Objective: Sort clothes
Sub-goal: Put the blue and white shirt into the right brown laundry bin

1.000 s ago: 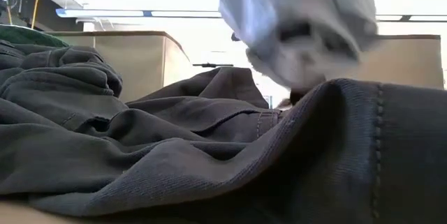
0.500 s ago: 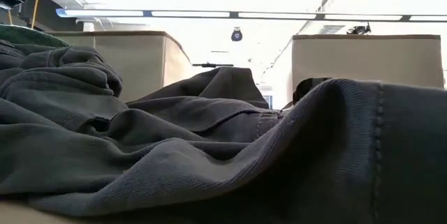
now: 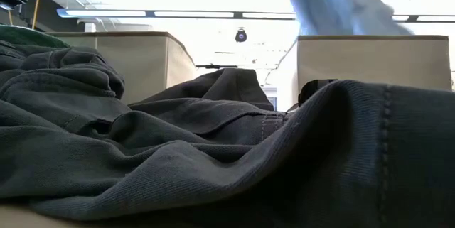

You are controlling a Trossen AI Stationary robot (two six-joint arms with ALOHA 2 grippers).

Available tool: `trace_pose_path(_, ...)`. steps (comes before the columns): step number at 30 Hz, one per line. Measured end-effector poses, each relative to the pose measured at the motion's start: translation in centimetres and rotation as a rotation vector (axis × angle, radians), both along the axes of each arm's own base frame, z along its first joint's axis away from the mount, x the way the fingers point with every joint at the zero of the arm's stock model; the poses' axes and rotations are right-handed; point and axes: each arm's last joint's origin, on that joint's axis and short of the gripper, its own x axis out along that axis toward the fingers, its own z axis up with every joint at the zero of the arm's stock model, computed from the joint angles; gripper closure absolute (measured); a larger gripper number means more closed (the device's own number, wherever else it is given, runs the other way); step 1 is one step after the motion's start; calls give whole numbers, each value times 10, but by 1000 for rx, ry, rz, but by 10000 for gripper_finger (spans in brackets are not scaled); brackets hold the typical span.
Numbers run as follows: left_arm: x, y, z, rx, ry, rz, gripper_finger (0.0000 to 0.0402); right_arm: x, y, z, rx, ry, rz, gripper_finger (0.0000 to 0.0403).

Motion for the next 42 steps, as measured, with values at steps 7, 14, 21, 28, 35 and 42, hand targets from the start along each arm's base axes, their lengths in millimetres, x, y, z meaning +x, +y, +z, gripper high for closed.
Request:
trace_pose_path(7, 1, 0, -2, 5, 21, 1, 402, -2, -17, -49, 436, 188, 50, 390)
trace_pose_path(14, 1, 0, -2, 5, 22, 1, 401, -20, 25, -46, 503, 152, 108, 397)
trace_pose_path(21, 1, 0, -2, 5, 21, 1, 401, -49, 77, -9, 327, -50, 346, 397)
trace_pose_path(28, 1, 0, -2, 6, 21, 1, 401, -49, 66, -41, 447, 125, -3, 397)
trace_pose_path(35, 1, 0, -2, 8, 21, 2, 402, -7, 19, -145, 760, 443, -198, 397)
trace_pose_path(42, 1, 0, -4, 4, 42, 1, 401, 13, -24, -299, 1204, 687, -48, 396)
